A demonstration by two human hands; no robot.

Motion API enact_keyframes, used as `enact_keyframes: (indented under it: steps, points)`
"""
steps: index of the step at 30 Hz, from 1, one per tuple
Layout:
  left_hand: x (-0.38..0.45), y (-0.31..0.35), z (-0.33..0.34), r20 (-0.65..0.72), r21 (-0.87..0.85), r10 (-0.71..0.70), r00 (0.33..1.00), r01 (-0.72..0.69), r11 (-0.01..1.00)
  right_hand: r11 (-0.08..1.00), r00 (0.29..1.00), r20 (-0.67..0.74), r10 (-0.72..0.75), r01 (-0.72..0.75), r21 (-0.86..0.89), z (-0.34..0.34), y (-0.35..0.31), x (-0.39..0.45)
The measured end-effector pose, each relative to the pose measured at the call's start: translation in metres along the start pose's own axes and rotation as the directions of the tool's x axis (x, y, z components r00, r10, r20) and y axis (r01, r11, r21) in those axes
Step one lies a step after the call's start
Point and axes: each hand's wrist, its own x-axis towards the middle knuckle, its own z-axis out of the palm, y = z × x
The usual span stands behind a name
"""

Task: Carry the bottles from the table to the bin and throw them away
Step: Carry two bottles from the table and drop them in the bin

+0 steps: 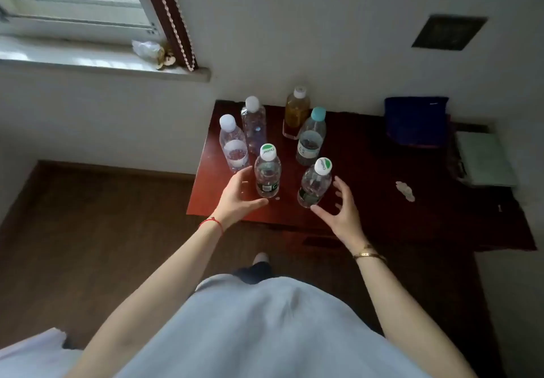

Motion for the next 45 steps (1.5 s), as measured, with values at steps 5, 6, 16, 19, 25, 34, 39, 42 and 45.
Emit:
enact_keyframes:
  steps: [5,6,16,19,25,34,39,42,45]
  points:
    - [0.033,0.017,0.012,0.065,0.01,-0.01,0.998,0.01,1.0,1.0,1.0,-0.026,0.01,-0.01,0.006,0.025,-0.02,0.028]
    - [0.037,0.018,0.014,0.053,0.018,-0.013,0.998,0.012,1.0,1.0,0.999,-0.041,0.028,-0.028,0.0,0.025,-0.024,0.029]
    - [-0.035,0.018,-0.02,-0.107,-0.227,-0.2,0.974,0.172,0.958,0.983,0.991,0.113,0.068,-0.086,0.163,0.012,-0.025,0.002]
    - [-0.088,-0.007,-0.02,-0.183,-0.3,-0.336,0.924,0.273,0.914,0.982,0.964,0.242,0.105,-0.139,0.128,0.017,-0.012,-0.021]
    - [-0.233,-0.073,0.009,-0.252,-0.607,-0.694,0.674,0.448,0.656,0.964,0.835,0.494,0.243,-0.263,-0.03,0.034,0.019,-0.07]
    - [-0.389,-0.124,0.034,-0.27,-0.902,-0.944,0.191,0.292,0.317,0.957,0.625,0.758,0.188,0.058,-0.286,0.122,-0.01,-0.1]
    - [-0.418,-0.155,0.003,-0.242,-0.939,-0.967,0.083,0.231,0.255,0.92,0.553,0.802,0.226,0.151,-0.363,0.205,-0.039,-0.099]
    - [-0.436,-0.184,-0.041,-0.223,-0.955,-0.974,0.037,0.191,0.225,0.902,0.532,0.813,0.235,0.191,-0.386,0.272,-0.069,-0.101]
    - [-0.457,-0.221,-0.088,-0.205,-0.958,-0.979,0.019,0.203,0.204,0.902,0.523,0.826,0.209,0.224,-0.37,0.34,-0.107,-0.108]
